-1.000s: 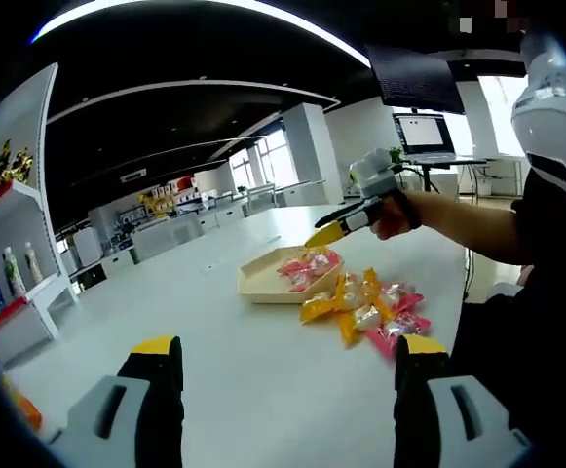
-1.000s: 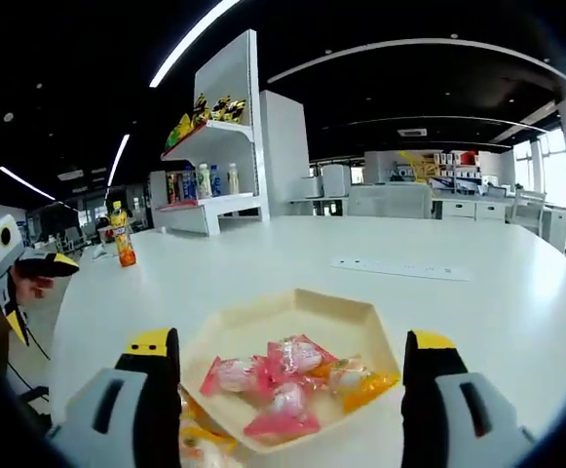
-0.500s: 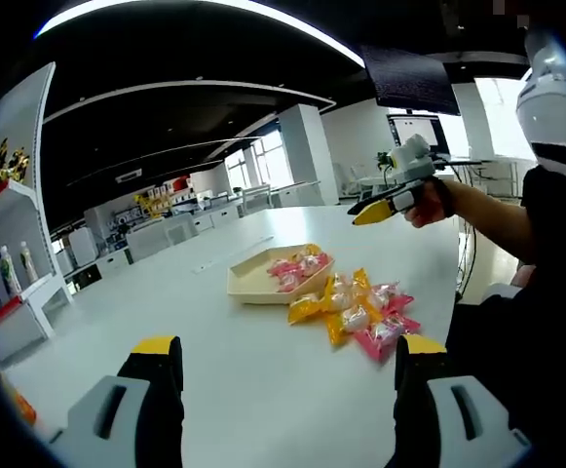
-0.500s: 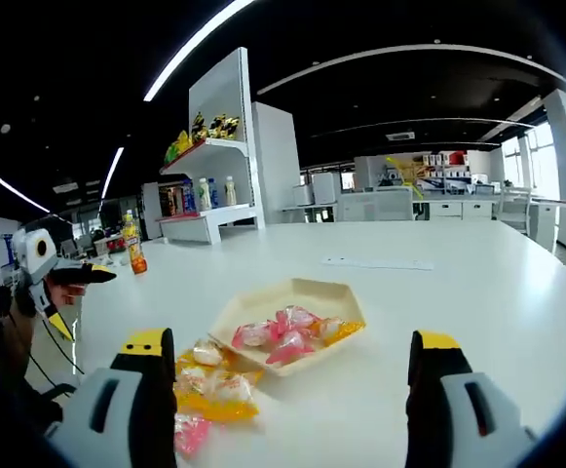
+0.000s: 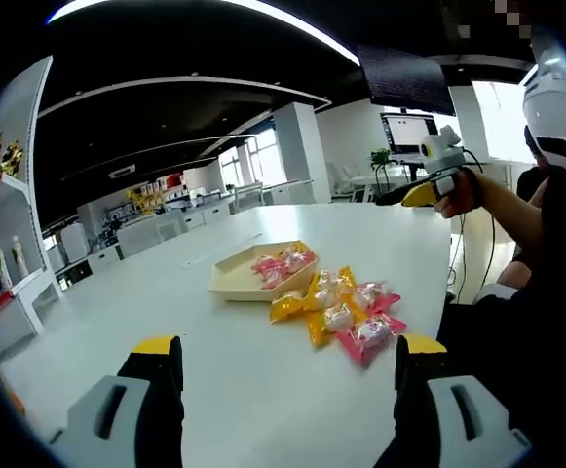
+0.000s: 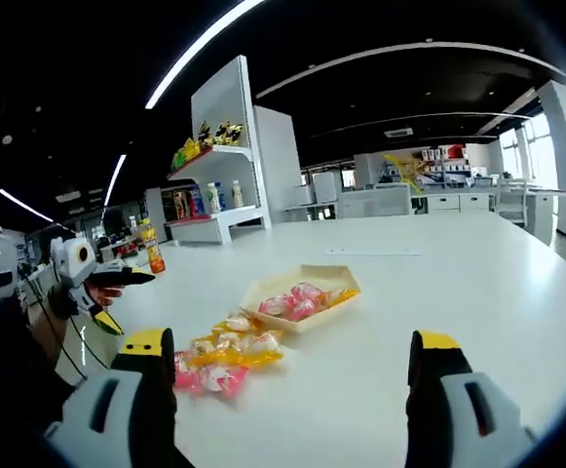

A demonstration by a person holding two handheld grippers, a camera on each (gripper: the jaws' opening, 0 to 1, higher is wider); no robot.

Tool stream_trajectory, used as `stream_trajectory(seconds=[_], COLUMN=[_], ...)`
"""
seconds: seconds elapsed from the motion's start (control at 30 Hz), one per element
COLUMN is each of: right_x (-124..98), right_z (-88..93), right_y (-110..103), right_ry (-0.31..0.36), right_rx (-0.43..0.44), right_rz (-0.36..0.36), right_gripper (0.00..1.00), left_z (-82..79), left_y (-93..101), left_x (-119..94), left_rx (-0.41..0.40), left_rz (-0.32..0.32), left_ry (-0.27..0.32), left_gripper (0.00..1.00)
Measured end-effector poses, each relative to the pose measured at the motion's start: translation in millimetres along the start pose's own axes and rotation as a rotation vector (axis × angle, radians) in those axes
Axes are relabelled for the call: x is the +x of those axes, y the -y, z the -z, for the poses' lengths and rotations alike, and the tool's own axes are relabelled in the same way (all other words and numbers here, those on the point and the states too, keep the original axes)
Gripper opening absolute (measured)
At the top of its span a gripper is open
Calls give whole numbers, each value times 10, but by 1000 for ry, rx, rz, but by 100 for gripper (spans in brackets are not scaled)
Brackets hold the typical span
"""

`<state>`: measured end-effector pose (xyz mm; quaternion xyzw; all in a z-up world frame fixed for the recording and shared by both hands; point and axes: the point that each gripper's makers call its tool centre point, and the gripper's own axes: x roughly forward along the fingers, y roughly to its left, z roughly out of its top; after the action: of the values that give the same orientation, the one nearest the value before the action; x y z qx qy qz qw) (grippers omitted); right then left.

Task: Pick up the marshmallows scattered on the table and place them into the bowl on the table

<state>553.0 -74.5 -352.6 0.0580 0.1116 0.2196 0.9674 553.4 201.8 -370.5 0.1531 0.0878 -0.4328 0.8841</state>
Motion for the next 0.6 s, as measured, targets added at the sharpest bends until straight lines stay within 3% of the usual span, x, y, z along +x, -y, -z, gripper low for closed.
stream_trajectory(seconds=[0.33,0.6], right_x=[-262,-265], right_z=[20,-63], right_y=[93,-130], right_ry=[-13,-2], right_rx=[-17,-62], right_rz=[64,14], right_gripper=[96,96], left_z=[-78,-89], left_y=[87,78], left_x=[45,35], left_rx=[15,19], left_rz=[24,15], left_ry=[8,9], left_gripper=[89,89])
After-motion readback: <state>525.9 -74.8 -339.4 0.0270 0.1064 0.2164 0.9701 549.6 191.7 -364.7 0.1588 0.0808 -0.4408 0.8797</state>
